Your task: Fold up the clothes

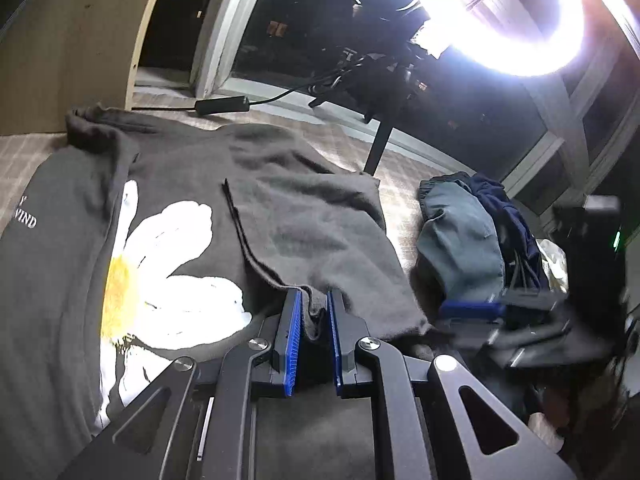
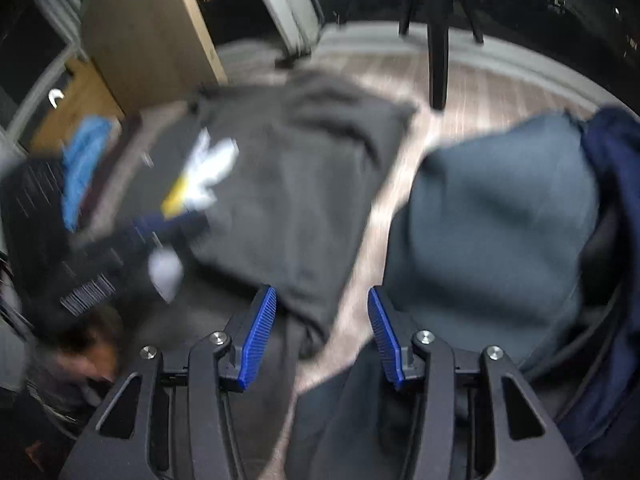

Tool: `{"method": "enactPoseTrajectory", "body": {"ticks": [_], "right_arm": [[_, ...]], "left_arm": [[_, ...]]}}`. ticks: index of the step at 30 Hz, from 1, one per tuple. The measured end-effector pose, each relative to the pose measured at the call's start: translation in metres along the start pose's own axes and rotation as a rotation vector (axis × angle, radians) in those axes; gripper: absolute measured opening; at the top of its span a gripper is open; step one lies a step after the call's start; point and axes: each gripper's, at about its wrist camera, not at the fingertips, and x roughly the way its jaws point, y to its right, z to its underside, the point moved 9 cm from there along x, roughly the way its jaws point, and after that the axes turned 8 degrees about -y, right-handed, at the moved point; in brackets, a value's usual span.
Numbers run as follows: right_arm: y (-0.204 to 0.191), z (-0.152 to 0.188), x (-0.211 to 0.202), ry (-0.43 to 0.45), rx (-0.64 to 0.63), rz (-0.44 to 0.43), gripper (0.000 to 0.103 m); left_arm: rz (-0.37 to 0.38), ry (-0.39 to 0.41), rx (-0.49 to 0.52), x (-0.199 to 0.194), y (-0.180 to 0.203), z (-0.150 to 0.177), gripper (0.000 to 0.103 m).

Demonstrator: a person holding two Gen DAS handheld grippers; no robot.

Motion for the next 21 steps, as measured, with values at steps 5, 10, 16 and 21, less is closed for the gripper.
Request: {"method": "enactPoseTrajectory", "body": {"ticks": [5, 10, 16, 21], "right_arm": [[0.008, 0.006, 0.015, -0.005, 0.017, 0.098, 0.038], [0.015, 0.001, -0.010, 0.004, 0.029, 0.039, 0.039], [0.013, -0.069, -0.038, 0.169, 0.021, -0.040, 0.040], [0.012, -0.123, 0.018, 0.080, -0.034, 0.020, 0.040]], "left_arm": [[-0.127, -0.025, 0.035, 0.003, -0.012, 0.004, 0.012], [-0.126, -0.074, -0.045, -0.001, -0.037, 0.015, 0.017], [-0.017, -0.050, 0.034, -0.011, 0.001, 0.020, 0.030], [0.040, -0.094, 0.106, 0.014, 0.031, 0.026, 0.030]]}}
